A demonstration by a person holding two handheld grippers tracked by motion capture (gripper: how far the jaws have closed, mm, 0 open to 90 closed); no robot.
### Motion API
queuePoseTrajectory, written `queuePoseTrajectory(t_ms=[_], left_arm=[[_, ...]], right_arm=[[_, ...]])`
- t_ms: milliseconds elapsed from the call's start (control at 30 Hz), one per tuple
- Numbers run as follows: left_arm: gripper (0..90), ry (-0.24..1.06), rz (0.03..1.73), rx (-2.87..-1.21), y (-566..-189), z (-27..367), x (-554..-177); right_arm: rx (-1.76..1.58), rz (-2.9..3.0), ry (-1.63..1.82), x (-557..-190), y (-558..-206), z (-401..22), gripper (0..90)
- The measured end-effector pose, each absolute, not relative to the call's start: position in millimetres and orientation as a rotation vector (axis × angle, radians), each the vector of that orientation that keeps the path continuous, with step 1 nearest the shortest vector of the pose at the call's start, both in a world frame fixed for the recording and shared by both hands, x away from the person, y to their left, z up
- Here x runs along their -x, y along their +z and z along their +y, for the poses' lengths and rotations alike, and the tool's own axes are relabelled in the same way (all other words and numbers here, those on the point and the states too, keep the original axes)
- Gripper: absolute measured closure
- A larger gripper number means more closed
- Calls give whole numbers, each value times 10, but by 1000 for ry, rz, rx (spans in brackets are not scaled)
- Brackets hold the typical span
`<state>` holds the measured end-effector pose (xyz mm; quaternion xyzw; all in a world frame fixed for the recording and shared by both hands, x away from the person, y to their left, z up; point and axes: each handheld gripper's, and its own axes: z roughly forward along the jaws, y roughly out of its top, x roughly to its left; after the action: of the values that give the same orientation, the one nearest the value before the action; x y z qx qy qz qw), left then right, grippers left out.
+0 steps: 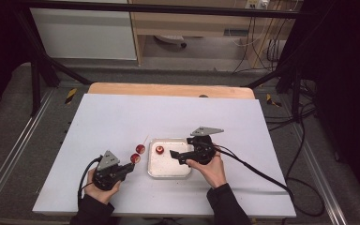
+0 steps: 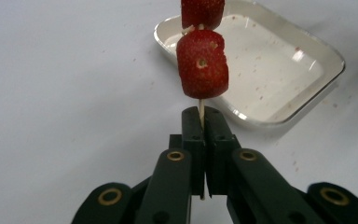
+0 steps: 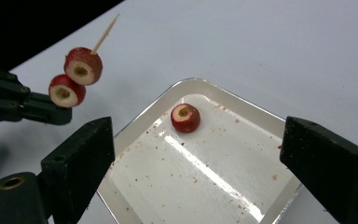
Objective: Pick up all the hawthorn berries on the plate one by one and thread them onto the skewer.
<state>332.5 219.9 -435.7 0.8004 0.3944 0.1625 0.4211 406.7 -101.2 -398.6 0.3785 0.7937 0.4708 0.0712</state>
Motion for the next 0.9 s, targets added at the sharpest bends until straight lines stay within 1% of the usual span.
queuePoseTrajectory(t_ms=[133,333,500,900], left_arm=[[878,404,962,-2034,-4368,2242,-3303],[878,393,946,-2061,-4372,2294,-3335],[878,401,954,-2068,-4373,2368,-3347],[877,394,959,-2078,-4383,2391,-3364]], right_arm=[[-1116,2470,1331,-4138,-3955,-890,123],[-1062,2596,1114,-4284,-3906,-656,144],[-992,2691,952,-4417,-3921,-438,188],[-926,2811,771,-4699,-3993,-117,344]])
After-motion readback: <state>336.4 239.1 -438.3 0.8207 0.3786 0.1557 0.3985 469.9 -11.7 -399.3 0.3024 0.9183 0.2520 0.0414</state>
